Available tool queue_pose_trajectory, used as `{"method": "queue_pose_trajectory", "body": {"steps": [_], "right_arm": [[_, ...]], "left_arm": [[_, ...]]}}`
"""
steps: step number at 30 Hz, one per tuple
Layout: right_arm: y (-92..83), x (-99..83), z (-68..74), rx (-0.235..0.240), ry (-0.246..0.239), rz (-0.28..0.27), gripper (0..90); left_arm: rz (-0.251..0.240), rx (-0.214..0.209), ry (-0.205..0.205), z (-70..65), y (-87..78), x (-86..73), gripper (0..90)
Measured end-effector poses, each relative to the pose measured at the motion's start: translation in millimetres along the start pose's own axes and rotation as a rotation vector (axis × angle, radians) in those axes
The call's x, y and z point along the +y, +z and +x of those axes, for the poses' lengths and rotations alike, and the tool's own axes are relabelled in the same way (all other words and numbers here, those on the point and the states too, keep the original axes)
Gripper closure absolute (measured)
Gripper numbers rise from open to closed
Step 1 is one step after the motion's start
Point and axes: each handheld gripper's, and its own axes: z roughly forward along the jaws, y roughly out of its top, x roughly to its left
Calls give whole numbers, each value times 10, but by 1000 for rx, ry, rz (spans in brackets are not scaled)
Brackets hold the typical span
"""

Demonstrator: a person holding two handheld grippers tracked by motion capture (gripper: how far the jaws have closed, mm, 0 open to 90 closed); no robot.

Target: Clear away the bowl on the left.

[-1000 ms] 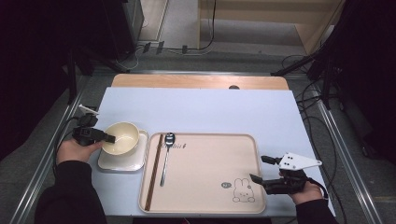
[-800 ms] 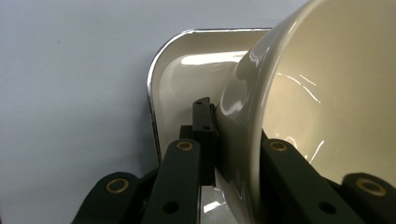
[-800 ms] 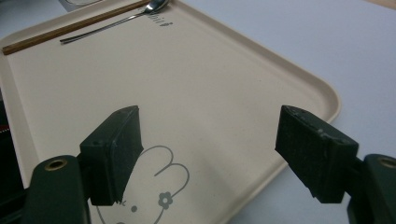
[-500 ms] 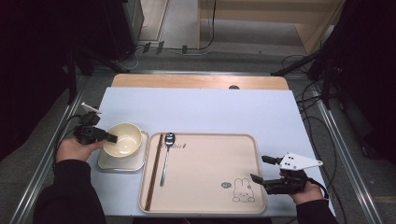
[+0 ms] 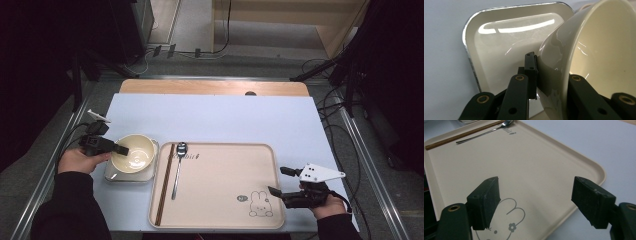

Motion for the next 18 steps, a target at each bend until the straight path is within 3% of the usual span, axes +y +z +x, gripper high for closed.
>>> {"method": "queue_pose_trajectory", "body": {"steps": [5, 18], "right_arm": [[1, 1, -2, 1, -1, 1, 229], [-3, 0, 0, 3, -2, 0, 229]], "left_arm": [[9, -39, 18, -84, -5, 5, 802], [40, -68, 75, -331, 38, 48, 799]]}}
